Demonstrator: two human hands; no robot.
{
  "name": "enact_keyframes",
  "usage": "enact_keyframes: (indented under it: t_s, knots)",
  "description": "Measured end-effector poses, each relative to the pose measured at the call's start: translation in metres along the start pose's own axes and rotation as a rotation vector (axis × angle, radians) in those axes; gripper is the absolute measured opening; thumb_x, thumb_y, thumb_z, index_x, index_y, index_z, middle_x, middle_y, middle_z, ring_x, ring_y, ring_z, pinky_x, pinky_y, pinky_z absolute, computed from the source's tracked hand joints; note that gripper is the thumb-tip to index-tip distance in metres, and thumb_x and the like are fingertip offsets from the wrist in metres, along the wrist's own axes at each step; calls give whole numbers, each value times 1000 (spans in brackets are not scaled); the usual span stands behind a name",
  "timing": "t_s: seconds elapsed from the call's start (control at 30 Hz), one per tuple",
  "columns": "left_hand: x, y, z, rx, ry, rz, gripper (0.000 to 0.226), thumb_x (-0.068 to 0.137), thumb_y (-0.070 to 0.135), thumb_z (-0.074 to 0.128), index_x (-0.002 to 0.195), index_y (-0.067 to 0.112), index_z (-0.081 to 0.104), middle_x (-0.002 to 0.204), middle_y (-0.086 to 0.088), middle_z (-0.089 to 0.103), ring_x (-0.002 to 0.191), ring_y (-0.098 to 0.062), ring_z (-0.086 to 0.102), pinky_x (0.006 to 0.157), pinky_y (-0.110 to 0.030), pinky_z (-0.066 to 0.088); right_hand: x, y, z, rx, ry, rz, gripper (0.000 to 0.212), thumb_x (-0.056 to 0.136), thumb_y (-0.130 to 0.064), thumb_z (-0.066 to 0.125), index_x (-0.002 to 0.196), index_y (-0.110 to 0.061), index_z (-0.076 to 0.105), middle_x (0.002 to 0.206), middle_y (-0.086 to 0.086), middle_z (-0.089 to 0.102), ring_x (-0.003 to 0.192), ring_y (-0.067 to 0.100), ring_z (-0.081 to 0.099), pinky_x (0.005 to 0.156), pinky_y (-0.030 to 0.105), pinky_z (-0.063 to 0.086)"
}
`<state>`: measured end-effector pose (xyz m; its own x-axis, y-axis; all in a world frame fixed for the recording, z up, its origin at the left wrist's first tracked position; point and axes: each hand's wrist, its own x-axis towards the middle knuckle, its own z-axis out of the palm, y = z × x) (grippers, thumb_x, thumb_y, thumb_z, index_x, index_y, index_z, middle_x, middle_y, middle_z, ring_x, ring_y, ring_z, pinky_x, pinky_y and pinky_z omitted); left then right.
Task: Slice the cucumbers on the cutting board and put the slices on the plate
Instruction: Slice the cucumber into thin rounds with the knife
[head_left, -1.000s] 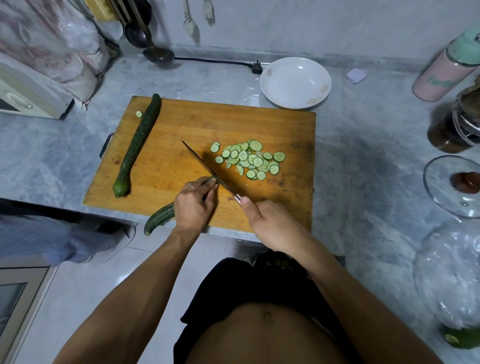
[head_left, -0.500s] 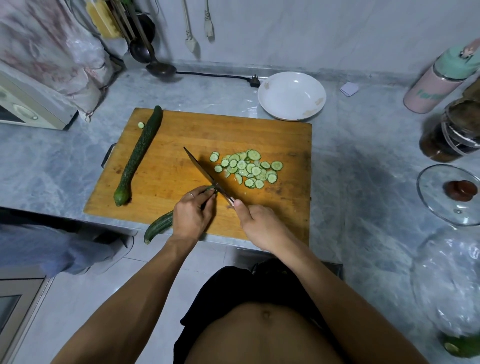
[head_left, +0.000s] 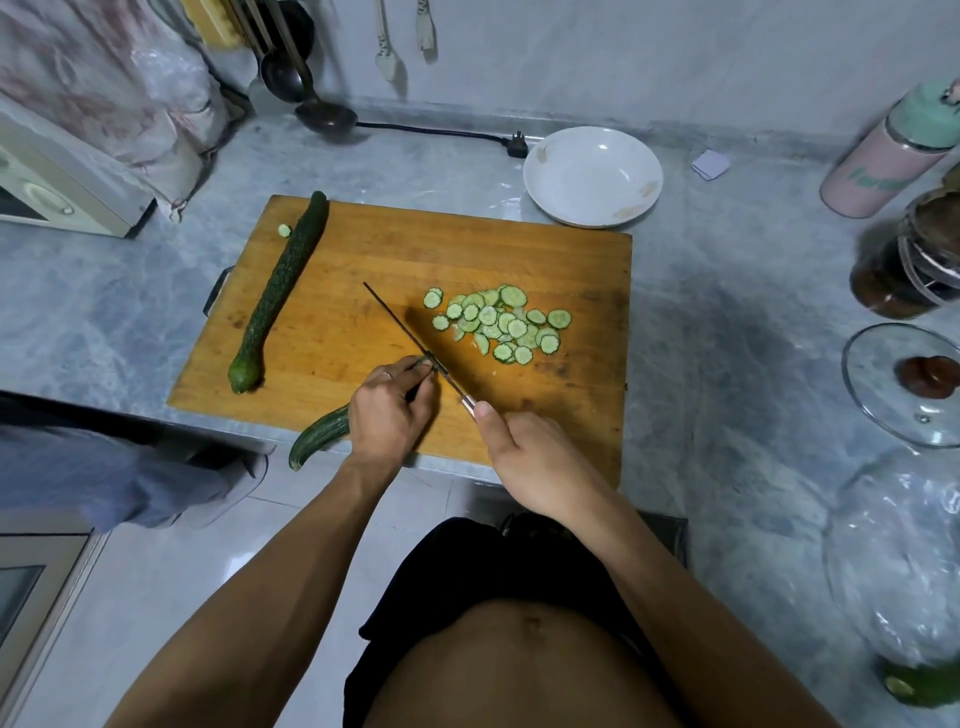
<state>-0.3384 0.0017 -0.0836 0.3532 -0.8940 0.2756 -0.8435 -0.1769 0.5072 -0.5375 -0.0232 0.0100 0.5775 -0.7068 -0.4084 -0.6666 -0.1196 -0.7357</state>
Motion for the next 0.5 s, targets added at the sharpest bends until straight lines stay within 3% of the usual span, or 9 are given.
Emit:
enact_keyframes:
  t_s: [0.17,0.23,0.3,0.5]
  knots:
    - [0,-3,0,-22,4,2,23,87,24,64,99,10,78,109,-11,73,94,-29,69,73,-36,58,2,-7,-6,95,-26,80,68,104,-55,17,74,-10,60,68,6,55,64,17,52,72,38,46]
    - [0,-4,0,-29,8,9,25,87,26,63,99,10,78,108,-11,74,94,-28,70,72,-36,59,9,-9,-1,79,-16,76,65,104,-54,17,64,-17,52,64,3,49,63,17,47,71,35,42]
    - [0,-3,0,-27,16,11,25,86,25,63,98,9,78,107,-12,74,93,-29,70,72,-37,59,16,-11,4,46,-4,74,60,105,-52,17,61,-20,44,65,1,45,70,21,46,71,32,35]
    - [-3,1,0,-22,52,21,21,85,21,66,96,7,78,103,-11,74,86,-30,70,67,-35,57,19,-12,9,33,17,55,62,106,-50,19,66,-16,52,75,7,54,85,23,50,74,32,34]
